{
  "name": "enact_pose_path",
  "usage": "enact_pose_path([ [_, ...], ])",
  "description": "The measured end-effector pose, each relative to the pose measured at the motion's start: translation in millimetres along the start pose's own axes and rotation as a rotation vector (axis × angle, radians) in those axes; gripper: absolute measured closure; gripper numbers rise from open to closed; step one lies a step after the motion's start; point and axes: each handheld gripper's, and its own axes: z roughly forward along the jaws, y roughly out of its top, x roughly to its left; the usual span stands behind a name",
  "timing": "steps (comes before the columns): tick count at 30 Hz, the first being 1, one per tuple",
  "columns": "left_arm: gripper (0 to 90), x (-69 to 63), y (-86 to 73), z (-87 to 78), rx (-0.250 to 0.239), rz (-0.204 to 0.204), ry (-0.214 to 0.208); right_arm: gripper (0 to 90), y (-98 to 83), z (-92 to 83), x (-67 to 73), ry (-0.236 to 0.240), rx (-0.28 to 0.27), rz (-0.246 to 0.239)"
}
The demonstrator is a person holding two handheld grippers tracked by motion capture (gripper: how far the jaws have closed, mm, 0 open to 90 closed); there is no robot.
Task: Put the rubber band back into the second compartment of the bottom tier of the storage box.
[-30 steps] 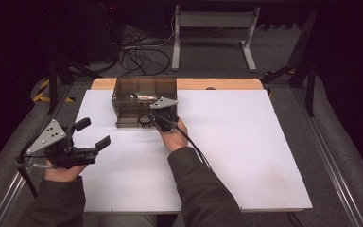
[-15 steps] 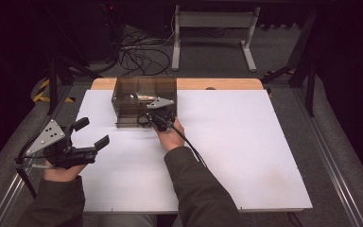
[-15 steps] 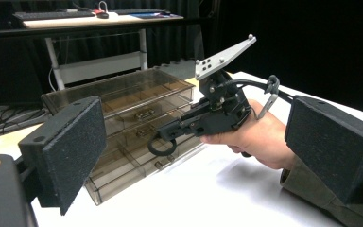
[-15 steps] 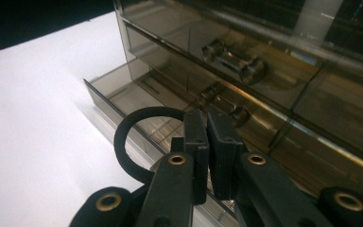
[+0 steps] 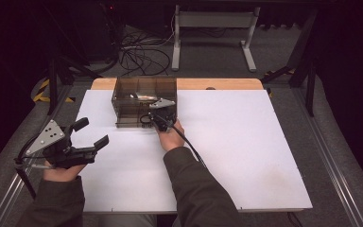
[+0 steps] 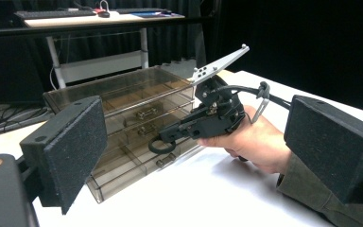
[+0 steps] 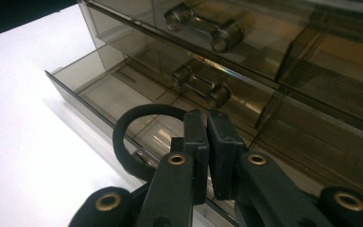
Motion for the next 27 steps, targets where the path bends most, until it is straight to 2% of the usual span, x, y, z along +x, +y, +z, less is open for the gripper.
enact_pose_path([
  [6,7.8,0.9,-1.6,1.8,0.008,0.001,0.001,87.3,-2.4,3.6,-3.3,-0.008,-0.005,0.024],
  [27,7.9,1.3,-4.4,5.5,0.021,-0.002,0.005,87.1,-6.8,10.6,-6.5,-0.046,-0.024,0.050],
])
